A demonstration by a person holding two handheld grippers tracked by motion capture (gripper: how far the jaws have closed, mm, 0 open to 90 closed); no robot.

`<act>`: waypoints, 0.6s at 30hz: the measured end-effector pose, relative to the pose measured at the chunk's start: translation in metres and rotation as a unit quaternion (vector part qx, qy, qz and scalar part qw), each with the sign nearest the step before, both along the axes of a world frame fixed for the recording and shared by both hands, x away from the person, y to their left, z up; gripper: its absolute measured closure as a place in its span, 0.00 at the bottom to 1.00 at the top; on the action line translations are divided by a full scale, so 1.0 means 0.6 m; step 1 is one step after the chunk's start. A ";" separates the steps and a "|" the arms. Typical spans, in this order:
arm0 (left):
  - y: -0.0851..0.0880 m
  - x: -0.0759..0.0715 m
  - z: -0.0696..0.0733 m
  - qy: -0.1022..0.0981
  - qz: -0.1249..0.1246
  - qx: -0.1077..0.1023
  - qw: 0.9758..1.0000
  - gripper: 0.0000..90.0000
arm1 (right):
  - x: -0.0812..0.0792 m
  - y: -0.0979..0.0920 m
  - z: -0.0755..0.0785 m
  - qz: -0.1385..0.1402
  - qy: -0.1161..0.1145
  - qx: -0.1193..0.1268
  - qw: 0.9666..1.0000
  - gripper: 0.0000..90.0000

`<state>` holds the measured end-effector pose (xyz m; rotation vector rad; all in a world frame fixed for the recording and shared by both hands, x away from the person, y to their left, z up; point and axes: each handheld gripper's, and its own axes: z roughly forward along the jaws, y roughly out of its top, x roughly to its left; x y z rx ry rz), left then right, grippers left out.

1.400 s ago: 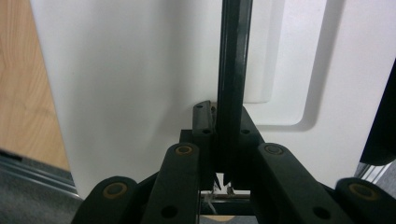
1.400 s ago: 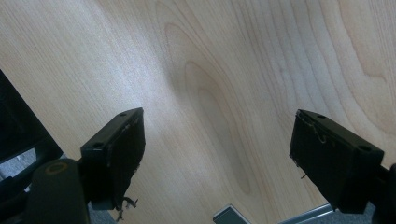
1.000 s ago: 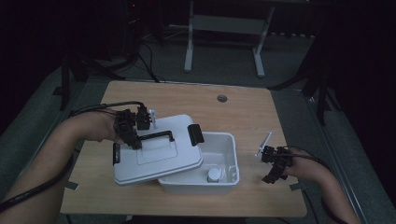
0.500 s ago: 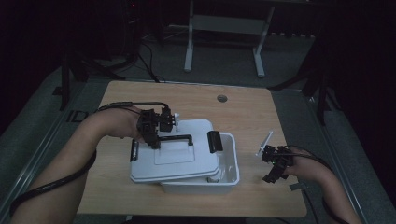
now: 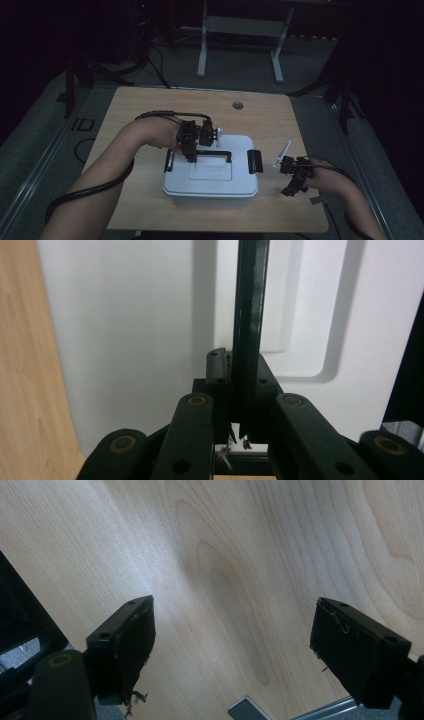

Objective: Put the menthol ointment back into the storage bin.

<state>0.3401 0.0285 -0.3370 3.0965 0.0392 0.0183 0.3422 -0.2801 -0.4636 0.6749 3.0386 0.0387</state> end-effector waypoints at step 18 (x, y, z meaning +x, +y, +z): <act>-0.021 0.018 -0.042 0.005 0.007 0.019 1.000 0.93 | -0.001 -0.002 -0.005 0.003 0.003 0.002 1.000 0.20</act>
